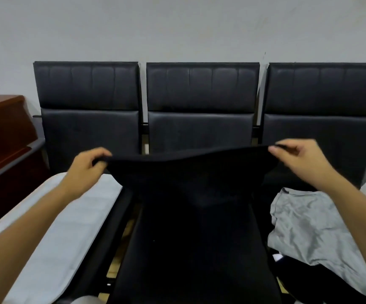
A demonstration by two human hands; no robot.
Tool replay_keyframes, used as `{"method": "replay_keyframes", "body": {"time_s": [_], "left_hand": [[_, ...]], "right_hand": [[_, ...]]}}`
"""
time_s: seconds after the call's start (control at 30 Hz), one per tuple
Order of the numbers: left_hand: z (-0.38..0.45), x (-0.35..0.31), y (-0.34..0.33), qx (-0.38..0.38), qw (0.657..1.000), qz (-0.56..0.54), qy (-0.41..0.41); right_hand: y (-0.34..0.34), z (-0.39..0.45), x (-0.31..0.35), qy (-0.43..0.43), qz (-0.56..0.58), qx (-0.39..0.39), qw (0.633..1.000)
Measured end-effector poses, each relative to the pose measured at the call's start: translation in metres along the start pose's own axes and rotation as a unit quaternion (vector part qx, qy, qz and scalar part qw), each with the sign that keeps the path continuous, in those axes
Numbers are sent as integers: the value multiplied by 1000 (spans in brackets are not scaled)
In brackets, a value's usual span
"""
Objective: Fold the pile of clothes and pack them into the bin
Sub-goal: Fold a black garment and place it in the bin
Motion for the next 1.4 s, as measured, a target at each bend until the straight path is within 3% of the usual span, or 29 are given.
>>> {"method": "replay_keyframes", "body": {"time_s": [0.07,0.13,0.2,0.27,0.33,0.37,0.4,0.47,0.53,0.63,0.73,0.83,0.97,1.07,1.13,1.23,1.3,1.4], "left_hand": [[-46,21,-27,49,998,10,38],[-98,49,-62,137,985,63,78],[-149,79,-97,261,953,122,97],[-201,108,-124,391,895,158,141],[-241,119,-140,463,849,196,164],[-249,118,-147,475,840,210,159],[-252,117,-154,477,837,226,147],[-240,107,-170,454,850,235,125],[-217,95,-201,444,863,217,108],[-183,63,-261,450,873,165,90],[-150,34,-328,454,883,89,80],[-119,6,-392,451,890,63,38],[-82,-26,-464,436,897,73,-14],[-48,-39,-507,396,914,87,-22],[-27,-45,-533,382,920,86,1],[-7,-49,-563,398,911,82,68],[-2,-50,-576,420,898,28,127],[5,-61,-580,432,867,-142,206]], "right_hand": [[-35,-38,-27,-16,-49,93,994],[-80,-85,-61,-55,-117,227,965],[-125,-138,-96,-99,-161,364,912],[-160,-191,-127,-166,-158,478,848],[-180,-238,-148,-252,-123,560,779],[-183,-246,-156,-283,-105,565,767],[-182,-249,-165,-307,-96,548,772],[-173,-231,-183,-328,-99,459,820],[-153,-202,-214,-324,-167,358,859],[-134,-171,-244,-328,-275,276,860],[-128,-160,-264,-362,-279,193,868],[-137,-159,-281,-373,-291,195,859],[-141,-146,-293,-393,-207,150,883],[-134,-142,-307,-455,-40,34,889],[-131,-145,-317,-515,160,-64,839],[-134,-145,-322,-553,387,-150,722],[-134,-142,-319,-549,488,-176,655],[-132,-139,-310,-547,594,-169,566]]}}
Point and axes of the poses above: each hand's wrist, its own z-axis towards the middle knuckle, its own y-axis out of the back of the hand, x = y × z, the point moved 8 cm from there along z, towards the middle knuckle, and after that the axes turned 4 degrees about -y, right-handed, at the moved point
